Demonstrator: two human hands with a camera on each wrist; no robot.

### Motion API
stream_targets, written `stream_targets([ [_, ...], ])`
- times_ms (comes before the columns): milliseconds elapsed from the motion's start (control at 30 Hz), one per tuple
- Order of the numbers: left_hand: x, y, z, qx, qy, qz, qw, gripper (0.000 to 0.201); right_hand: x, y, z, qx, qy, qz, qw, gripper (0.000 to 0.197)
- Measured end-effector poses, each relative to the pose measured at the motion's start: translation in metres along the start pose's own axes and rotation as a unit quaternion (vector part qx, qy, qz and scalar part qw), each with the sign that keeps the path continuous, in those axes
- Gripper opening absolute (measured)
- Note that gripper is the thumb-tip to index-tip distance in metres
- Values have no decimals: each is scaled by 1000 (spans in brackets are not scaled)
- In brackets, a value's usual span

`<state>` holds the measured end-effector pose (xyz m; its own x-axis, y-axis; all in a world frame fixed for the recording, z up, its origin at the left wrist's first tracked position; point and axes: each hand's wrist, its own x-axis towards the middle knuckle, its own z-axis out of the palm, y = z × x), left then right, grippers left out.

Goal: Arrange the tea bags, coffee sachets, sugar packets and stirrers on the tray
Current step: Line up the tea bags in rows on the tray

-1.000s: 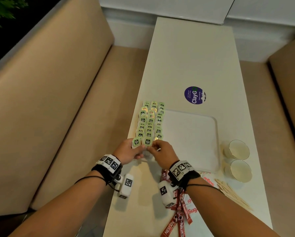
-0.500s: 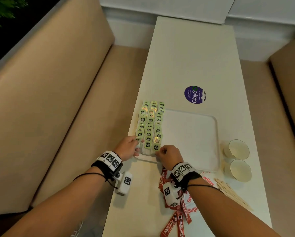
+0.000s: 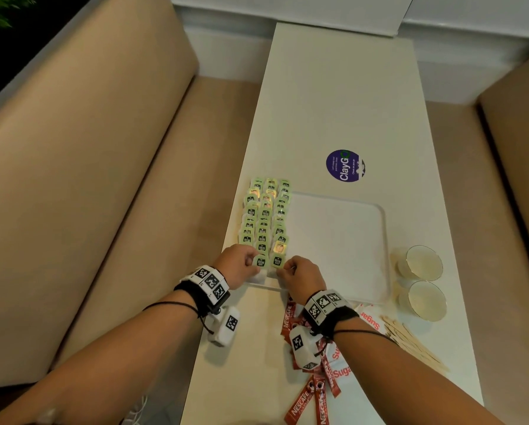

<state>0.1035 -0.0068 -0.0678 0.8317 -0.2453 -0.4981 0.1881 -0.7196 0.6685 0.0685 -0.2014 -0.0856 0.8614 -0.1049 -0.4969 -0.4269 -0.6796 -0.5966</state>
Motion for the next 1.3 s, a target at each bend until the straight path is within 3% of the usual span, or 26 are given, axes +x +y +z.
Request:
stream_targets([
  [400,4,6,4,46,25,-36,998,33,0,-3,0,-9,-6,11,1000,14],
  [633,4,-6,-14,5,97,-79,992,32,2,1,-2,35,-14,8,999,65],
  [833,3,-20,-15,-33,82,-118,989,32,0,-9,-4,24,-33,-59,997,42],
  [1033,6,-19,-17,-39,98,-113,988,31,4,-12,-2,31,-38,-63,997,40],
  [1133,6,-18,-20,-48,102,-101,988,30,6,-12,-2,13,-10,-50,999,25],
  [1233,6,-14,-23,-62,126,-93,986,24,8,-13,-8,11,33,-30,999,41],
  [1300,7,-9,-25,-79,145,-89,982,22,8,-17,-12,40,46,-58,996,52],
])
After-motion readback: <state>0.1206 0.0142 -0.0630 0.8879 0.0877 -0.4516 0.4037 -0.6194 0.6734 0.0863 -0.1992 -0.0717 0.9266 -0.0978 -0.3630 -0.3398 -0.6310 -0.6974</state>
